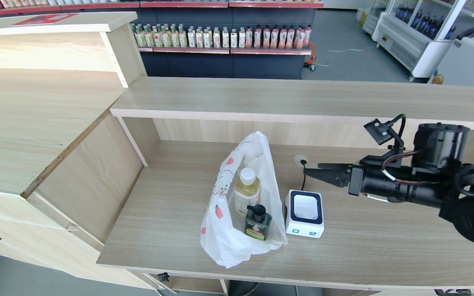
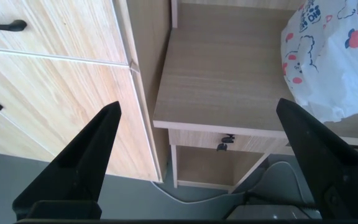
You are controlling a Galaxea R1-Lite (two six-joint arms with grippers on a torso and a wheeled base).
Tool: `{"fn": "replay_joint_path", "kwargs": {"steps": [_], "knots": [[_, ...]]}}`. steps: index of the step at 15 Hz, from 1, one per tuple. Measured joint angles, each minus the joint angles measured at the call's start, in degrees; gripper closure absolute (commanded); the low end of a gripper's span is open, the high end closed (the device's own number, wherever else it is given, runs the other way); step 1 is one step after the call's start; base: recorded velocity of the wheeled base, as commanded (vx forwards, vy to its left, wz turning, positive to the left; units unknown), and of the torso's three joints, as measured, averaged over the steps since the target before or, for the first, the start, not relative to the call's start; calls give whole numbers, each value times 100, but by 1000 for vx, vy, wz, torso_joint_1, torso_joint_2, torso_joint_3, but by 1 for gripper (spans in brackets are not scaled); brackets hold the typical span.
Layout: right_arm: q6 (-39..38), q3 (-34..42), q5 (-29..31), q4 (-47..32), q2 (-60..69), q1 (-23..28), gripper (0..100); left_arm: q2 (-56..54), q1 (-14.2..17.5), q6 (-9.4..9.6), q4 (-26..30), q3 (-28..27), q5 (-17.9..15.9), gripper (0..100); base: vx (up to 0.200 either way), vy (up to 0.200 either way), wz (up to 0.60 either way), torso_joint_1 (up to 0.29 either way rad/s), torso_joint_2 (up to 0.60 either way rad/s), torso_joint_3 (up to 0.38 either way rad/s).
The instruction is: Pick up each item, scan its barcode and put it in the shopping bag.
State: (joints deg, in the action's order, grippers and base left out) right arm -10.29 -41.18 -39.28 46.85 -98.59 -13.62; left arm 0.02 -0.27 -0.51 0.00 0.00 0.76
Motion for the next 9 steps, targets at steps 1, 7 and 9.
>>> {"fn": "replay_joint_path", "kwargs": {"steps": [1,7,9], "knots": [[110,141,107,-254,435,238,0,0,0,0,0,0,2,0,0,0,0,0,0,0],[709,2225,1786,-1707,4137,1552,0,0,0,0,0,0,2,0,0,0,0,0,0,0],[898,3005,2250,-2276,5664,1681,0,0,0,0,0,0,2,0,0,0,0,0,0,0]]}}
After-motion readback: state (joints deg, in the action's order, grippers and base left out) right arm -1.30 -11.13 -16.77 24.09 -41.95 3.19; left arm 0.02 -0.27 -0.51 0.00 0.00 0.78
